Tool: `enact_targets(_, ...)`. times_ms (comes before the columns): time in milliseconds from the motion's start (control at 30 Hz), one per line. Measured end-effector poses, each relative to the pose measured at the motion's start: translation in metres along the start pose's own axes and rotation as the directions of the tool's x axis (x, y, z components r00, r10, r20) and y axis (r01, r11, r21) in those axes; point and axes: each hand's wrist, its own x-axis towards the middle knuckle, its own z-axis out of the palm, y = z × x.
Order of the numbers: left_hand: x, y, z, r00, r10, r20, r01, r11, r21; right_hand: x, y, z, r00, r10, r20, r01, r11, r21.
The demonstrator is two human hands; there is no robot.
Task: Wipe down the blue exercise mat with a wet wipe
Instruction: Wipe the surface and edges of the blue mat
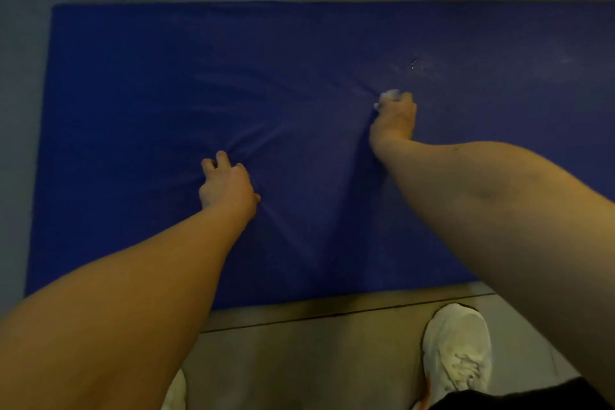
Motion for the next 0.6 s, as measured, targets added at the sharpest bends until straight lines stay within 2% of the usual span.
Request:
enact_targets(67, 0.0, 0.001, 0.001, 1.0, -0.004, 0.0, 0.004, 1.0, 0.001, -0.005, -0.002, -0.002, 0.997, 0.072, -0.002, -0.071, 0.995, 0.072)
enact_targets(133, 0.0, 0.0, 0.003, 1.0, -0.005, -0.007, 0.005, 1.0, -0.017, -0.024, -0.013, 0.008, 0.997, 0.077, -0.014, -0.076, 0.991, 0.109)
enact_targets(267, -0.006, -0.002, 0.011, 0.999, 0.001, -0.035, -0.005, 0.996, -0.092, -0.081, -0.028, 0.047, 0.973, -0.216, 0.084, 0.203, 0.968, 0.146)
enact_targets(333, -0.013, -0.004, 0.017, 0.999, 0.019, -0.05, -0.025, 0.994, -0.109, -0.117, -0.034, 0.061, 0.898, -0.38, 0.221, 0.342, 0.92, 0.191)
enact_targets(400, -0.024, -0.008, 0.024, 0.996, 0.024, -0.081, -0.032, 0.994, -0.1, -0.157, -0.043, 0.064, 0.813, -0.514, 0.272, 0.463, 0.855, 0.232)
enact_targets(467, -0.036, -0.011, 0.03, 0.994, 0.013, -0.112, -0.024, 0.995, -0.102, -0.188, -0.048, 0.058, 0.729, -0.593, 0.342, 0.522, 0.805, 0.281)
enact_targets(500, -0.042, -0.012, 0.033, 0.993, 0.006, -0.117, -0.019, 0.994, -0.106, -0.195, -0.043, 0.049, 0.663, -0.612, 0.432, 0.537, 0.79, 0.295)
enact_targets(533, -0.05, -0.012, 0.036, 0.994, 0.0, -0.114, -0.014, 0.993, -0.119, -0.188, -0.03, 0.055, 0.646, -0.62, 0.445, 0.574, 0.779, 0.253)
enact_targets(600, -0.062, -0.011, 0.041, 0.996, -0.007, -0.092, -0.007, 0.989, -0.15, -0.178, -0.012, 0.045, 0.756, -0.527, 0.388, 0.462, 0.849, 0.256)
